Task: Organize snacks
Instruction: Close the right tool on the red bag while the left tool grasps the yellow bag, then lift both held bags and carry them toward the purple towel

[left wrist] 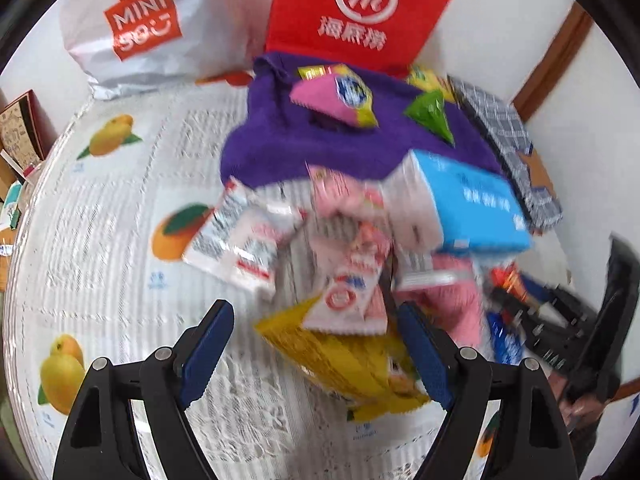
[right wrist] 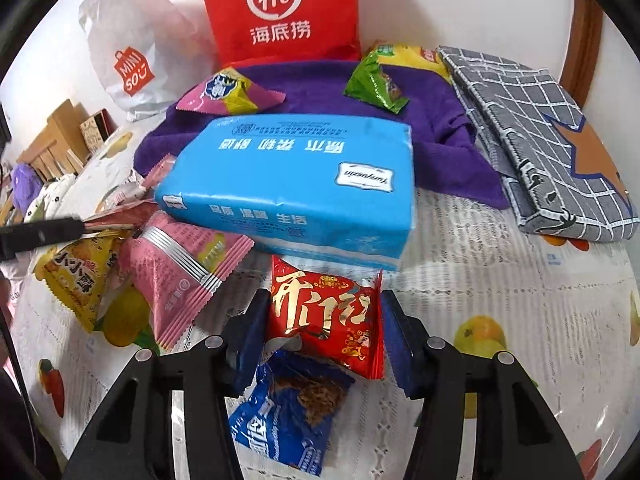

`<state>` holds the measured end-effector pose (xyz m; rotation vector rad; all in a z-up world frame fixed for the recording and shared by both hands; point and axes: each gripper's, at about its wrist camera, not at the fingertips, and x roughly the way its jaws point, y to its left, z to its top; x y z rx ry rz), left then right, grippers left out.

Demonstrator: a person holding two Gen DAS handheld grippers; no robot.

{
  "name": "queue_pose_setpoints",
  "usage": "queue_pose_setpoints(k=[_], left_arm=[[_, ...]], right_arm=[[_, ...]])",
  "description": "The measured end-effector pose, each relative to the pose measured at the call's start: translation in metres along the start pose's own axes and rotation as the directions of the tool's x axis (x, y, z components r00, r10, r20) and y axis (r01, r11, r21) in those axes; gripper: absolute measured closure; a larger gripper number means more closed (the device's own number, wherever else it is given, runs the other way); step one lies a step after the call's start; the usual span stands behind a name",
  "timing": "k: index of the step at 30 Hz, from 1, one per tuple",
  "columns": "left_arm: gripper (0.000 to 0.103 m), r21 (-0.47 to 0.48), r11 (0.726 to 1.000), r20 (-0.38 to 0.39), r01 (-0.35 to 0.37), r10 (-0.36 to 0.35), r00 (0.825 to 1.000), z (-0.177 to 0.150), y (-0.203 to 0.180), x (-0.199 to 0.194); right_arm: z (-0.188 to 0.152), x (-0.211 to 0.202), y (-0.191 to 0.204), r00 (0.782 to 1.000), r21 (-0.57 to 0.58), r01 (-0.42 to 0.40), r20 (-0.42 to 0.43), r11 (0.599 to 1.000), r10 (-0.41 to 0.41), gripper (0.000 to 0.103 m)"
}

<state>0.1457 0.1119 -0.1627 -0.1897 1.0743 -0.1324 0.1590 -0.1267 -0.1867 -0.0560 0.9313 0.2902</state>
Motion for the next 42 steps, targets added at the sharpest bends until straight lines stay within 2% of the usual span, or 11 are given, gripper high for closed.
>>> queue_pose_setpoints(k=[2, 4, 7, 9, 12, 14, 18, 25, 26, 27, 42], left_arm=[[0.02, 0.005, 1.0, -0.013, -0.001, 0.001, 1.0, -0.006, -0.003, 0.003], [0.02, -0.007, 0.999, -0.018, 0.034, -0.034, 0.999, -0.011, -0.004, 0.003], [0.023, 0.011, 1.0, -0.015, 0.009, -0.009, 1.0, -0.015, -0.008, -0.001], [0.034, 0.018, 1.0, -0.027, 0.012, -0.011, 1.0, -0.018, -0.009, -0.001], [0.044, 0.032, 0.999, -0.043, 0.023, -0.021, 0.999, -0.022, -0.014, 0.004], [0.054, 0.053, 0.999, -0.064, 0.006, -0.003, 0.998, -0.027, -0.02, 0.009], [0.052, 0.063, 0.998, -0.074, -0.023, 0.028, 0.997, -0.032, -0.025, 0.017], [0.05, 0.068, 0.995, -0.017, -0.073, 0.074, 0.997, -0.025, -0.034, 0.018], [0.054, 0.07, 0.995, -0.016, -0.072, 0.073, 0.997, -0.024, -0.036, 0.019], [0.063, 0.075, 0.995, -0.013, -0.067, 0.068, 0.998, -0.024, -0.036, 0.019], [0.066, 0.083, 0.997, 0.049, -0.006, 0.002, 0.999, -0.028, -0.047, -0.013]], right_arm=[[-0.001, -0.002, -0.002, 1.0, 0.002, 0.003, 0.007, 1.0, -0.003, 0.049], [-0.002, -0.003, -0.004, 1.0, 0.004, 0.005, 0.009, 1.0, -0.005, 0.049], [-0.004, -0.006, -0.006, 1.0, 0.005, 0.002, 0.014, 1.0, -0.002, 0.049], [-0.006, -0.01, -0.006, 1.0, 0.001, -0.001, 0.023, 1.0, 0.001, 0.049], [-0.009, -0.014, -0.007, 0.999, 0.002, -0.008, 0.033, 1.0, 0.008, 0.049], [-0.012, -0.017, -0.008, 0.999, 0.002, -0.01, 0.036, 1.0, 0.01, 0.049], [-0.017, -0.022, -0.01, 0.999, 0.001, -0.011, 0.043, 1.0, 0.011, 0.049], [-0.027, -0.033, -0.014, 0.998, 0.007, -0.005, 0.06, 1.0, 0.005, 0.049], [-0.028, -0.035, -0.015, 0.998, 0.009, -0.004, 0.062, 1.0, 0.003, 0.049], [-0.029, -0.036, -0.016, 0.998, 0.011, -0.005, 0.063, 1.0, 0.004, 0.049], [-0.036, -0.046, -0.026, 0.997, 0.034, 0.001, 0.083, 0.999, -0.004, 0.049]])
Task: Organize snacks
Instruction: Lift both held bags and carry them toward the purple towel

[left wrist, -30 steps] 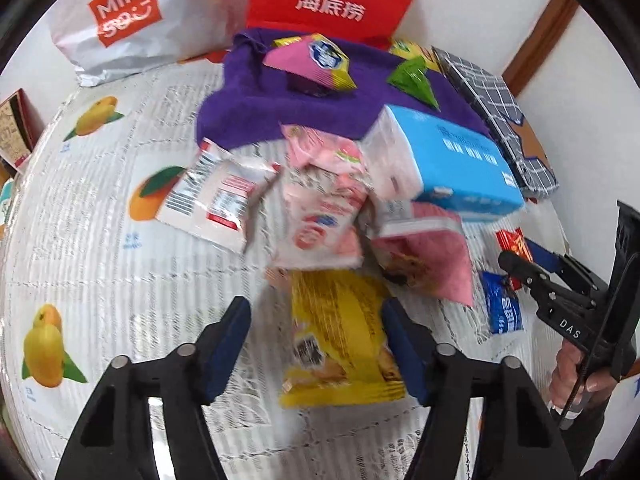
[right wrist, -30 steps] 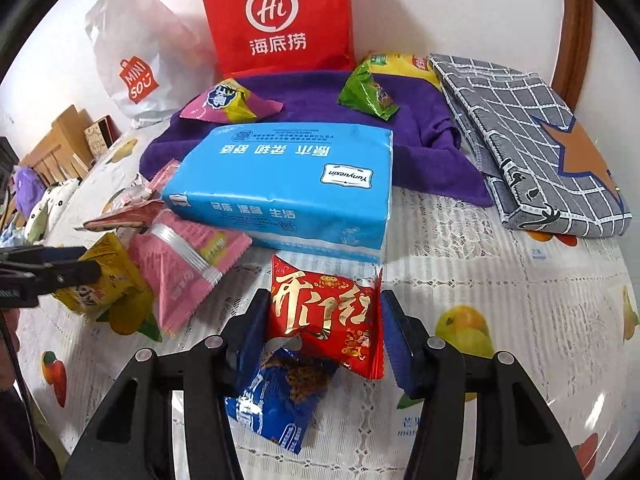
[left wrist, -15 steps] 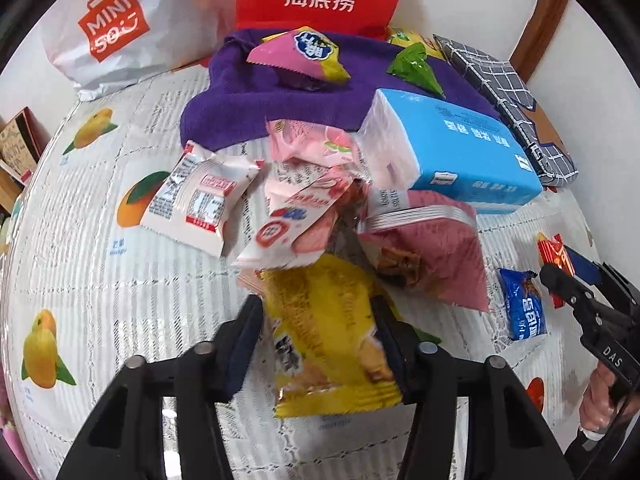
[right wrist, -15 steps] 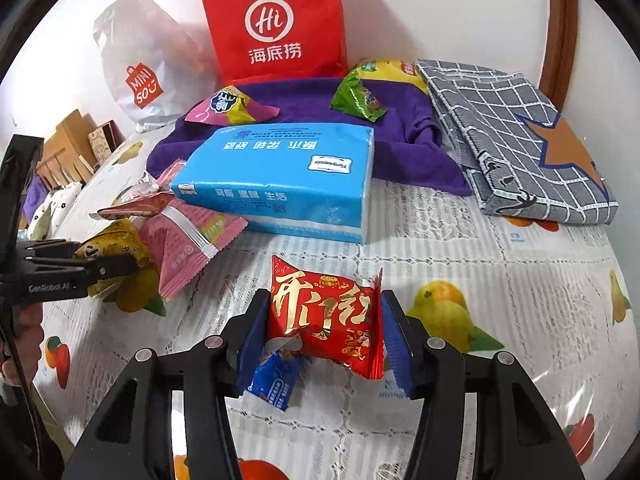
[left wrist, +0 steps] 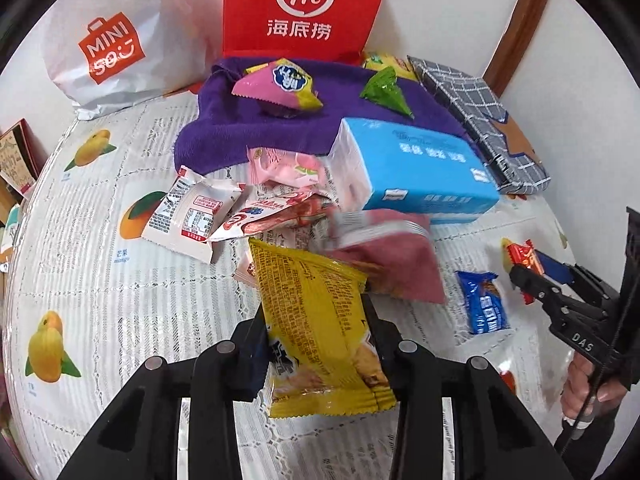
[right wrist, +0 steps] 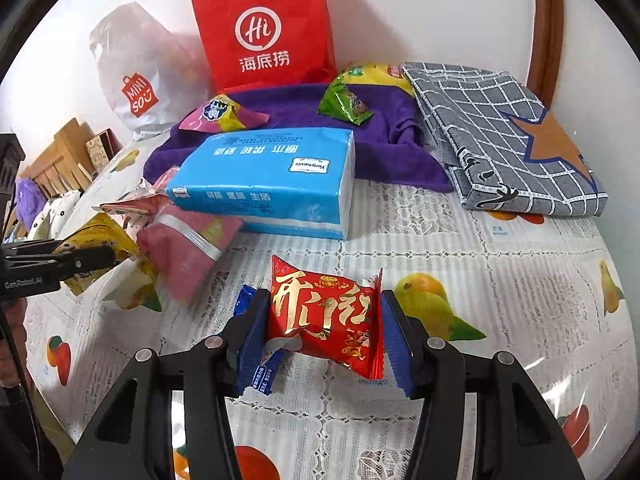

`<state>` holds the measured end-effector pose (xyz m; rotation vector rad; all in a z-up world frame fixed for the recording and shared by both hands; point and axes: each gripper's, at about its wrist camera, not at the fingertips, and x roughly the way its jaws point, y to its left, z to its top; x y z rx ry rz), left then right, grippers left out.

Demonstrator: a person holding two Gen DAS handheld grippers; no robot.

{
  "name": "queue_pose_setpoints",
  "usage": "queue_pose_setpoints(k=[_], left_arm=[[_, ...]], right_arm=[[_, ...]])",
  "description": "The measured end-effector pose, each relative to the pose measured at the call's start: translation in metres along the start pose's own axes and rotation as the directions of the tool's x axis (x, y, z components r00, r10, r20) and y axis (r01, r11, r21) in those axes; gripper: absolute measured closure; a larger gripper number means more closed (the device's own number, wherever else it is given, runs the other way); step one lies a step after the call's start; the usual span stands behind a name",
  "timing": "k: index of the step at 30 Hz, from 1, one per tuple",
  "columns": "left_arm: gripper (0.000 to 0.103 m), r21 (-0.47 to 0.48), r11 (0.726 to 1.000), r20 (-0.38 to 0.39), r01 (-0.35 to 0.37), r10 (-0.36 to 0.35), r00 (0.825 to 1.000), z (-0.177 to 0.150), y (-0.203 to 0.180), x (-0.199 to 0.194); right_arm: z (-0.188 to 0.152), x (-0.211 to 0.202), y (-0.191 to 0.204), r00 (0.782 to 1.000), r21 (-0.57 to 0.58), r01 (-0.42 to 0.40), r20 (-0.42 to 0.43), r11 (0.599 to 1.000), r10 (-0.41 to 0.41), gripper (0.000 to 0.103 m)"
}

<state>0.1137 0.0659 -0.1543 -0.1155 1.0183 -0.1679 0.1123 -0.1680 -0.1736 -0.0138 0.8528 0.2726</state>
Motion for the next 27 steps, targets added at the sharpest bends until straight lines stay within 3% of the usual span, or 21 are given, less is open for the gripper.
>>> queue_pose_setpoints(k=[15, 27], left_arm=[[0.066, 0.008, 0.998, 0.05, 0.066, -0.066, 0.997, 0.011, -0.018, -0.025], [0.066, 0.046, 0.996, 0.06, 0.077, -0.08, 0.995, 0.045, -0.041, -0.032]], right_arm=[[0.016, -0.019, 0.002, 0.998, 0.003, 0.033, 0.044, 0.999, -0.033, 0.049], [0.059, -0.032, 0.004, 0.995, 0.026, 0.036, 0.095, 0.999, -0.038, 0.049]])
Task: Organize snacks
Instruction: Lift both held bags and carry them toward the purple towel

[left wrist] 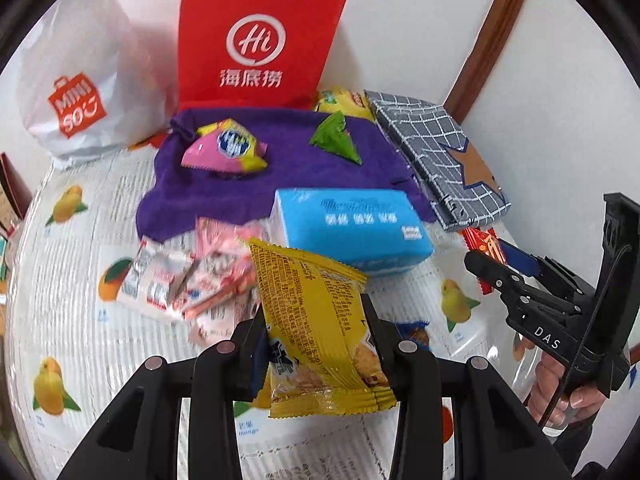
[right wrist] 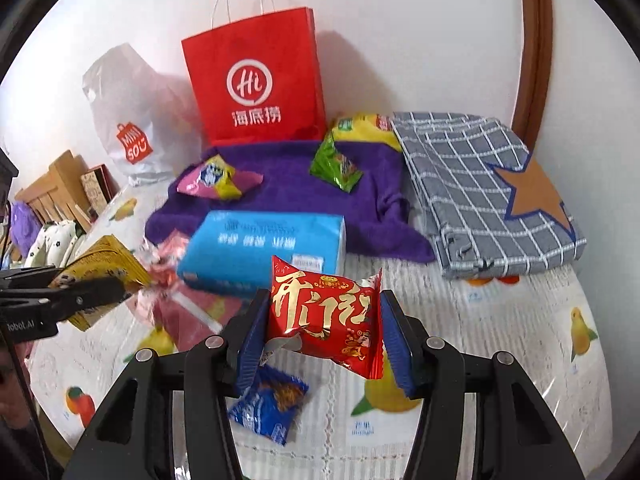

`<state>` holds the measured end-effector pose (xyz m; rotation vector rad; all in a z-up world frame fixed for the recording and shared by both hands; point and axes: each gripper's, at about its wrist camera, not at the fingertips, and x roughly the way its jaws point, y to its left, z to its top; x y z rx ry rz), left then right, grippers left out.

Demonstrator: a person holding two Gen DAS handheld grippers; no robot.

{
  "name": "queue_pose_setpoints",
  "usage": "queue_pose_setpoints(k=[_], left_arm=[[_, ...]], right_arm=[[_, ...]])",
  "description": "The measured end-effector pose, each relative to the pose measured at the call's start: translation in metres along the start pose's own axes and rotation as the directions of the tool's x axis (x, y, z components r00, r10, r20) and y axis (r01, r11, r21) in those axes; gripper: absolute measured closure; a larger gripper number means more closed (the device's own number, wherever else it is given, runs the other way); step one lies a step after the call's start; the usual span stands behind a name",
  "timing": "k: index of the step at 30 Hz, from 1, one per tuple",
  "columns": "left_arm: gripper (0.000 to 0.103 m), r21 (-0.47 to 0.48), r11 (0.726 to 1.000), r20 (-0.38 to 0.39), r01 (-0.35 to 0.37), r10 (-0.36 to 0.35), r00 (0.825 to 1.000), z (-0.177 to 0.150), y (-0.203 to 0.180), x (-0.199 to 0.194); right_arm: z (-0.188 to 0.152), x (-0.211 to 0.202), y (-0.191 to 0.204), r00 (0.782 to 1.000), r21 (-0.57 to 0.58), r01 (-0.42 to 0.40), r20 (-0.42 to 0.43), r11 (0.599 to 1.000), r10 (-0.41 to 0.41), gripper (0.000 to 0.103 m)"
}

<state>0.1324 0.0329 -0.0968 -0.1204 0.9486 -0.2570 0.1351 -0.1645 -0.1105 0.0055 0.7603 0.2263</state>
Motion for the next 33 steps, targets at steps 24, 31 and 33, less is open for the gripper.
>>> queue_pose_setpoints(k=[24, 31, 33], left_arm=[[0.066, 0.019, 0.998, 0.034, -0.055, 0.054, 0.998, 0.097, 0.024, 0.023], [0.066, 0.029, 0.998, 0.032, -0.048, 0.047, 0.998, 0.121, 0.034, 0.042], [0.066, 0.04, 0.997, 0.031, -0.064, 0.062, 0.998, 0.127, 0.037, 0.047]], right_arm=[[0.106, 0.064, 0.004, 1.0, -0.039, 0.007, 0.03, 0.999, -0.006, 0.049], [0.123, 0.088, 0.002, 1.0, -0.028, -0.002, 0.019, 1.0, 0.003, 0.049], [0.128, 0.095, 0.003, 1.0, -0.034, 0.002, 0.016, 0.999, -0.002, 0.049]])
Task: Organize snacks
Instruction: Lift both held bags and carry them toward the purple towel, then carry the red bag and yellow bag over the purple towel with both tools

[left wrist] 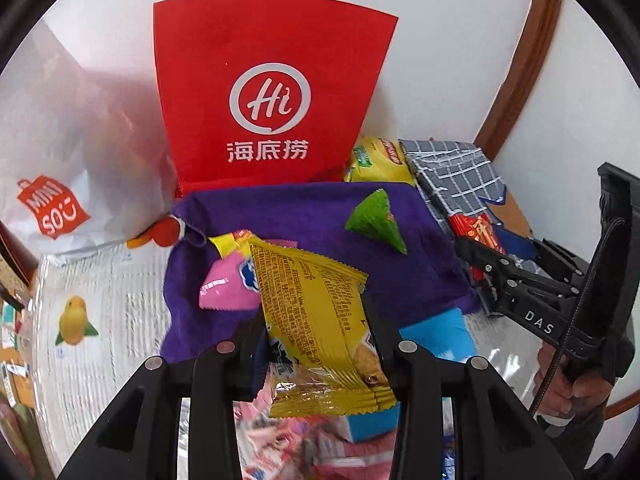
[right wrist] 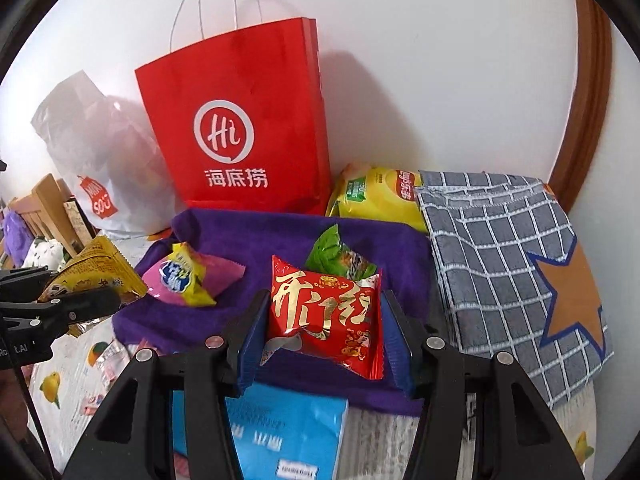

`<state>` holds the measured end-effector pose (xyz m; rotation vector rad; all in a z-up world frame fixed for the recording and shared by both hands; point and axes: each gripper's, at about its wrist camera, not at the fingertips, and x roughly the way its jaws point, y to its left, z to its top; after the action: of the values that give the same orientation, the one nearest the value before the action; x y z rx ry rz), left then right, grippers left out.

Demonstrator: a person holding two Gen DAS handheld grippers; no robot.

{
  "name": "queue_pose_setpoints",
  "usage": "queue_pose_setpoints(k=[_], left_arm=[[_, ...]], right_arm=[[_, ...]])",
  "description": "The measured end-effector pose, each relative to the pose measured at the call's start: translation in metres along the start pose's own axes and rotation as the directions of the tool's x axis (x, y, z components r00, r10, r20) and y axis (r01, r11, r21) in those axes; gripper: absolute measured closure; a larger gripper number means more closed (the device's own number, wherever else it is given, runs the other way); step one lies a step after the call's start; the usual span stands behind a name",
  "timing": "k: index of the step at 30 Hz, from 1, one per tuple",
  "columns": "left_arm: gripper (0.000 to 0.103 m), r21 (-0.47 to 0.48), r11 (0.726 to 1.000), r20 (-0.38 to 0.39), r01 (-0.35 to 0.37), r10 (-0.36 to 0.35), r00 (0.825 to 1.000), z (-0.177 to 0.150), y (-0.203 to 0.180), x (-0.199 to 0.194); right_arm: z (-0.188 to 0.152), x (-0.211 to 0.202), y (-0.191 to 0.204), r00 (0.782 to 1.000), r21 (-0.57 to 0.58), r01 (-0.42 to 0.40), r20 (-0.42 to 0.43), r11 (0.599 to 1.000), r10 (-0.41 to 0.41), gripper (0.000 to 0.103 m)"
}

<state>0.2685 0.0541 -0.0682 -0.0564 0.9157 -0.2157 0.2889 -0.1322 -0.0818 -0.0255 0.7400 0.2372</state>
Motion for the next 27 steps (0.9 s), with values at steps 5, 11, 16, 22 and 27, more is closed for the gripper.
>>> queue_pose_setpoints(k=[5, 11, 16, 22, 27], left_arm=[[0.066, 0.0, 1.0, 0.001, 0.006, -0.006, 1.0, 0.016, 0.006, 0.011], [0.066, -0.011, 1.0, 0.01, 0.019, -0.019, 1.0, 0.031, 0.012, 0.026], [0.066, -0.016, 1.0, -0.011, -0.02, 0.02, 1.0, 0.029, 0.02, 0.047], [0.066, -0.036, 0.999, -0.028, -0.021, 0.02, 0.999, 0.029, 0.033, 0.058], [0.066, -0.048, 0.999, -0.052, -0.022, 0.019, 0.998, 0.027, 0.037, 0.068]], right_arm=[[0.013, 0.016, 0.001, 1.0, -0.009, 0.008, -0.005, 1.0, -0.008, 0.049], [0.025, 0.035, 0.006, 1.0, -0.015, 0.003, -0.01, 1.0, -0.003, 0.049], [0.027, 0.054, 0.009, 1.0, -0.026, 0.005, -0.03, 1.0, -0.005, 0.049], [0.024, 0.074, 0.007, 0.998, -0.034, -0.014, -0.069, 0.999, 0.011, 0.049], [0.019, 0.084, 0.004, 0.994, -0.041, -0.012, -0.105, 0.999, 0.008, 0.049]])
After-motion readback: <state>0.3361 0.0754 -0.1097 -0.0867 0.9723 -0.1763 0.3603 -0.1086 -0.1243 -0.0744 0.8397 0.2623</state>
